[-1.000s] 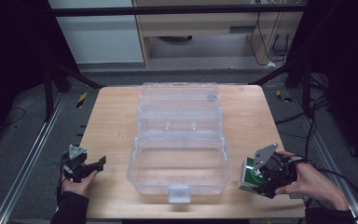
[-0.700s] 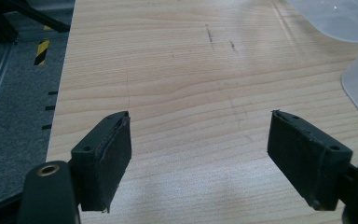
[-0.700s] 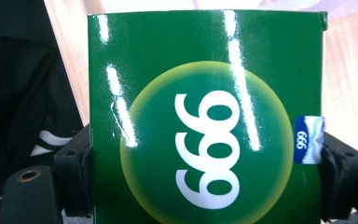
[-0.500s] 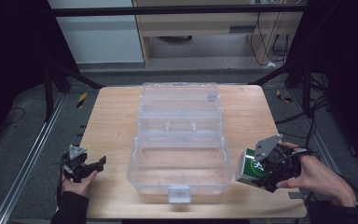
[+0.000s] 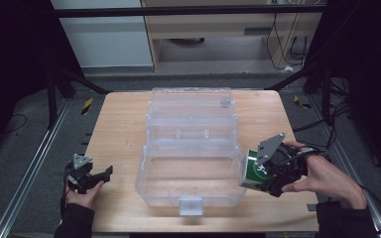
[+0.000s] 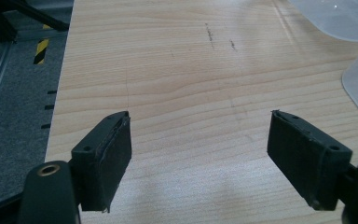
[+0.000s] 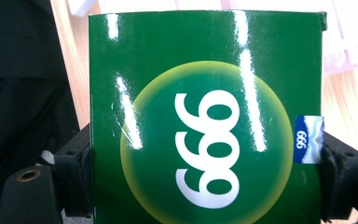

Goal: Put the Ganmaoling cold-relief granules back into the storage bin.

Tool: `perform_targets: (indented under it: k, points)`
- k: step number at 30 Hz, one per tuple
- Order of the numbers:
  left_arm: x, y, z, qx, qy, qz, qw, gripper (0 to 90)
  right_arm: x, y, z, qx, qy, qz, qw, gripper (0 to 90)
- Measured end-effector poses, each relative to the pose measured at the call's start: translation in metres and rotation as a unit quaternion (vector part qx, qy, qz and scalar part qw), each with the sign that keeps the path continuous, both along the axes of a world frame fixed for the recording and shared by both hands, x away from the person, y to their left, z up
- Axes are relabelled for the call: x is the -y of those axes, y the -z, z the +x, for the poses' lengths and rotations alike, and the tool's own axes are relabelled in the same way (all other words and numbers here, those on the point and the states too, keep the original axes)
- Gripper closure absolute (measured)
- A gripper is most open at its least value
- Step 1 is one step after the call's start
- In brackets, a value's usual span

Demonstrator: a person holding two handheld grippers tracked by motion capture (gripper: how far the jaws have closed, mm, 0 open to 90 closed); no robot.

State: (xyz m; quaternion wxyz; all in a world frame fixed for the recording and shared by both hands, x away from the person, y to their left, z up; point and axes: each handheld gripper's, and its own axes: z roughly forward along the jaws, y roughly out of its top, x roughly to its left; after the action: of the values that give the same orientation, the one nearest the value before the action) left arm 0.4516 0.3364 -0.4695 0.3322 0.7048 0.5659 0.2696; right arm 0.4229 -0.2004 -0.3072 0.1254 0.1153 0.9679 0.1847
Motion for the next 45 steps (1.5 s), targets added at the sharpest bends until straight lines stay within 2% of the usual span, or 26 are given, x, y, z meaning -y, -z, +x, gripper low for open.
perform_targets:
  k: [6, 12, 23, 34, 38, 45]
  points:
    - [0.000, 0.000, 0.000, 0.000, 0.001, 0.000, 1.0000, 21.2, -0.016, -0.001, 0.006, 0.001, -0.013, 0.006, 0.9999, 15.9]
    - [0.000, 0.000, 0.000, 0.000, 0.000, 0.000, 1.0000, 21.3, -0.032, 0.005, 0.014, -0.004, -0.024, 0.005, 0.9997, 15.8]
    - [0.001, -0.001, 0.000, 0.001, 0.000, 0.002, 1.0000, 21.3, -0.055, 0.014, 0.027, 0.001, -0.039, 0.022, 0.9990, 15.8]
    - [0.001, -0.001, 0.000, 0.002, 0.001, 0.002, 1.0000, 21.4, -0.068, 0.027, 0.031, 0.000, -0.054, 0.005, 0.9985, 15.9]
    - [0.001, -0.001, 0.000, 0.002, 0.001, 0.002, 1.0000, 21.4, -0.069, 0.036, 0.032, -0.012, -0.052, 0.005, 0.9985, 15.9]
    - [0.001, -0.001, 0.000, 0.002, 0.000, 0.003, 1.0000, 21.3, -0.071, 0.050, 0.032, -0.022, -0.052, -0.010, 0.9984, 15.8]
